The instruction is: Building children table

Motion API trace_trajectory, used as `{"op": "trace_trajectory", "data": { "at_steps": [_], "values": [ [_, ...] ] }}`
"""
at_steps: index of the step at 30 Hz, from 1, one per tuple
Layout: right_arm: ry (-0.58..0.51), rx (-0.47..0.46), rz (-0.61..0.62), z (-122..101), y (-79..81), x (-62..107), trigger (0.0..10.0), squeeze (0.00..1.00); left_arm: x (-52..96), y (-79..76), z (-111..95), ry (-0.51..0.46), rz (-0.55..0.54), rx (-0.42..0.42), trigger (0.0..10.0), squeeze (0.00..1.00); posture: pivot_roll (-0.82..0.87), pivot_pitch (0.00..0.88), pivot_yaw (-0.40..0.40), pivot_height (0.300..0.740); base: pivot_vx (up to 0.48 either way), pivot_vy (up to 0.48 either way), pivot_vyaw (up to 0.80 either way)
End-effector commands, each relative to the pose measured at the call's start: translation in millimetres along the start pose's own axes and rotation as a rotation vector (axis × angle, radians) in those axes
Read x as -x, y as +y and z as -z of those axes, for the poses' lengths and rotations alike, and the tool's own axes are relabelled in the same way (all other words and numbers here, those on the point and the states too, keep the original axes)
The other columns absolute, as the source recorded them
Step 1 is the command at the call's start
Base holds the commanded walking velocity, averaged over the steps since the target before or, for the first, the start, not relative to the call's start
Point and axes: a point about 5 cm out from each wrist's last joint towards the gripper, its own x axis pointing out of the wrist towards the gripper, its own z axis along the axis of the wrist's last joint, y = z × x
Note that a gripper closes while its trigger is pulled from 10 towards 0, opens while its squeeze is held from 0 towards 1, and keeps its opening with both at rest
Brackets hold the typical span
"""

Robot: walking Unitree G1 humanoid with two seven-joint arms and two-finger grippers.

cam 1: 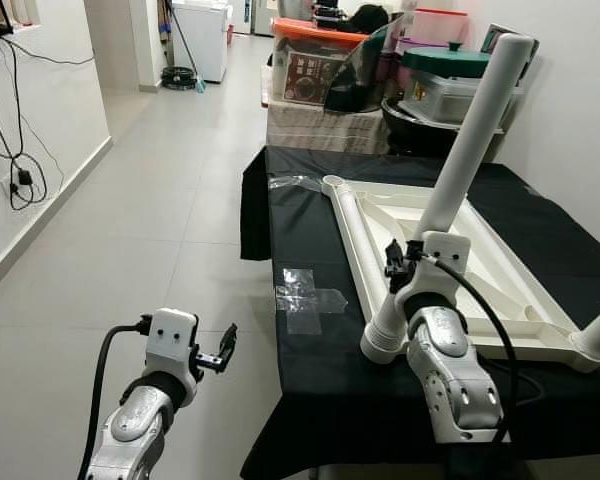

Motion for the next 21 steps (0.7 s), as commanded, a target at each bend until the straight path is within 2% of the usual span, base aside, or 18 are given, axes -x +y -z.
{"op": "trace_trajectory", "data": {
  "at_steps": [1, 10, 11, 14, 21],
  "values": [
    [0.123, 0.041, 0.066, 25.5, -18.3, 1.1, 10.0, 0.0, -1.3, -2.7, 3.0, 0.005, 0.012, 0.0, 10.0, 0.0, 0.1, 0.0, -0.095, 0.74, 0.0, 0.0, 0.0],
    [0.096, 0.035, 0.071, 20.1, -19.9, 0.5, 10.0, 0.0, -1.6, -2.7, 3.7, 0.007, 0.015, -0.001, 10.0, 0.0, 0.09, 0.0, -0.093, 0.74, 0.0, 0.0, 0.0],
    [0.093, 0.034, 0.071, 19.3, -19.9, 0.4, 10.0, 0.06, -1.6, -2.8, 3.7, 0.007, 0.015, -0.001, 10.0, 0.0, 0.09, 0.0, -0.093, 0.74, 0.0, 0.0, 0.0],
    [0.09, 0.032, 0.07, 18.3, -19.5, 0.4, 10.0, 0.09, -1.7, -2.9, 3.8, 0.007, 0.016, -0.001, 10.0, 0.0, 0.09, 0.0, -0.092, 0.74, 0.0, 0.0, 0.0],
    [0.078, 0.018, 0.074, 14.8, -18.0, 1.6, 10.0, 0.1, -1.7, -2.4, 4.0, 0.008, 0.018, -0.003, 10.0, 0.0, 0.09, 0.0, -0.09, 0.74, 0.0, 0.0, 0.0]
  ]
}}
